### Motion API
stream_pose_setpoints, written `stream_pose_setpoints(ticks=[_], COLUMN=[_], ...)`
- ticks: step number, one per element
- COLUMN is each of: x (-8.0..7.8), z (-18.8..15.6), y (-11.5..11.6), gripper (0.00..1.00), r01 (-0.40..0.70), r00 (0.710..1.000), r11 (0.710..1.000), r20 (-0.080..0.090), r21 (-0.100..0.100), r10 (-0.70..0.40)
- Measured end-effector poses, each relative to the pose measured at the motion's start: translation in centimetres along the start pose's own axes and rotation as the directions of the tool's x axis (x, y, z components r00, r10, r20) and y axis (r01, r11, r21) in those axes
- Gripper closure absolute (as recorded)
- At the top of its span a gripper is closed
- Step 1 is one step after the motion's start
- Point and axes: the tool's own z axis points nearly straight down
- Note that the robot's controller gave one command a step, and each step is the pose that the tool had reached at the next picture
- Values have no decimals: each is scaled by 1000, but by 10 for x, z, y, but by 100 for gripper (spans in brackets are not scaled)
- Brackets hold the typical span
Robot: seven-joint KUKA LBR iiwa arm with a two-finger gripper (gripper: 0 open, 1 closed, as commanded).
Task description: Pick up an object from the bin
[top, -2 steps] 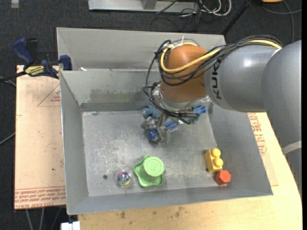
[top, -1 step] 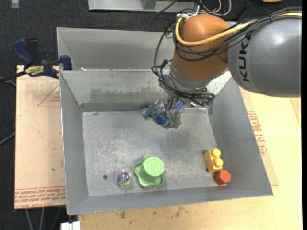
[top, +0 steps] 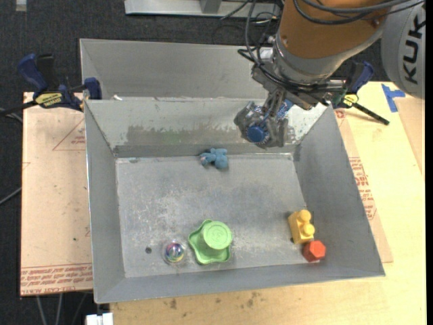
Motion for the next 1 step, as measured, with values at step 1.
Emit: stream_pose_setpoints(ticks=[1], x=[1], z=[6], y=[1], gripper=[100], r01=[1], r00=[1000], r11=[1000], r20=[-6], r21=[-9], r10=[-1])
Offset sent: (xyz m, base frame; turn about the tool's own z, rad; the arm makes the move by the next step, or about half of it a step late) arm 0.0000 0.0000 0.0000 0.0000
